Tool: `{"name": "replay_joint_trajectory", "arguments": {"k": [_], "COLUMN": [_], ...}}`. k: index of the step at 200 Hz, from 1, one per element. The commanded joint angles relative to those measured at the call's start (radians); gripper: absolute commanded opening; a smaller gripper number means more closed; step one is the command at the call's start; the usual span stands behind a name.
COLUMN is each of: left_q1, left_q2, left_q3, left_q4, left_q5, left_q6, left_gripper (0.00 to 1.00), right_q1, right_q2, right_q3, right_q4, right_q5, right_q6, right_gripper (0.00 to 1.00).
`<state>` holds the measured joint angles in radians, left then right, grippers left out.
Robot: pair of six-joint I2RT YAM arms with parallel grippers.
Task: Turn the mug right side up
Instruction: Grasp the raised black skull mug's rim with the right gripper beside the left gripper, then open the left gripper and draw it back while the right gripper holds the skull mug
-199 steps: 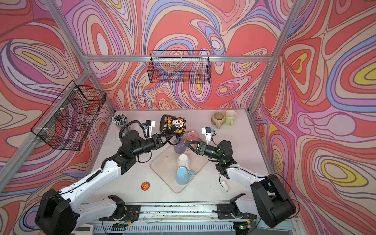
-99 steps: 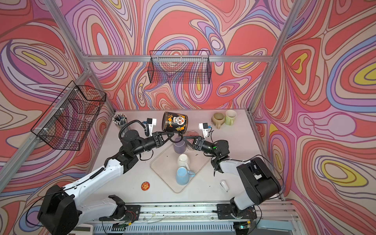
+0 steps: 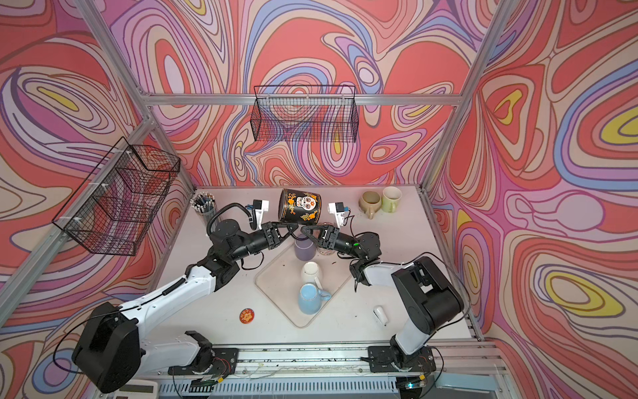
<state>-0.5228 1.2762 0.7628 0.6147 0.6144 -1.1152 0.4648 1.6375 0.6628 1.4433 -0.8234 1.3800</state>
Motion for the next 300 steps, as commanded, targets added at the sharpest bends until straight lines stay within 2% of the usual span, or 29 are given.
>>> {"name": "replay_joint_trajectory", "arguments": {"k": [1,70,133,152,175,191,205,213,245,270,300], "left_q1": [0.004,0.003,-0.004,-0.012,-0.013,-0.013,-0.013,-0.013,-0.011,-0.011,-0.011], "left_q2": [-0.009,0.037,0.065,0.078,0.085,0.081,0.071,0.062,0.006,-0.055,-0.134], "left_q3": [0.035,-0.029,-0.075,-0.080,-0.089,-0.095,-0.101,-0.103,-0.104,-0.103,-0.098], "left_q4": [0.246,0.354,0.412,0.426,0.433,0.427,0.415,0.405,0.287,0.159,0.005], "left_q5": [0.024,0.033,0.039,0.039,0.032,0.024,0.018,0.013,-0.016,-0.054,-0.100], "left_q6": [-0.002,-0.049,-0.077,-0.081,-0.084,-0.075,-0.059,-0.049,0.018,0.081,0.163], "left_gripper": [0.00,0.00,0.00,0.00,0.00,0.15,0.36,0.44,0.60,0.78,0.91], "right_q1": [0.006,0.006,0.006,0.006,0.006,0.006,0.005,0.005,-0.002,-0.018,-0.050], "right_q2": [-0.006,-0.011,0.001,0.007,0.005,0.001,-0.002,-0.004,-0.013,-0.019,-0.028], "right_q3": [0.018,0.013,0.007,0.011,0.008,0.000,-0.007,-0.012,-0.021,-0.029,-0.038], "right_q4": [0.047,0.047,0.047,0.047,0.047,0.043,0.041,0.040,0.040,0.038,0.017], "right_q5": [0.021,0.067,0.115,0.124,0.129,0.131,0.134,0.134,0.136,0.135,0.126], "right_q6": [-0.007,-0.027,-0.040,-0.038,-0.038,-0.041,-0.043,-0.044,-0.044,-0.037,-0.029], "right_gripper": [0.55,0.41,0.13,0.00,0.00,0.00,0.00,0.00,0.00,0.00,0.00]}}
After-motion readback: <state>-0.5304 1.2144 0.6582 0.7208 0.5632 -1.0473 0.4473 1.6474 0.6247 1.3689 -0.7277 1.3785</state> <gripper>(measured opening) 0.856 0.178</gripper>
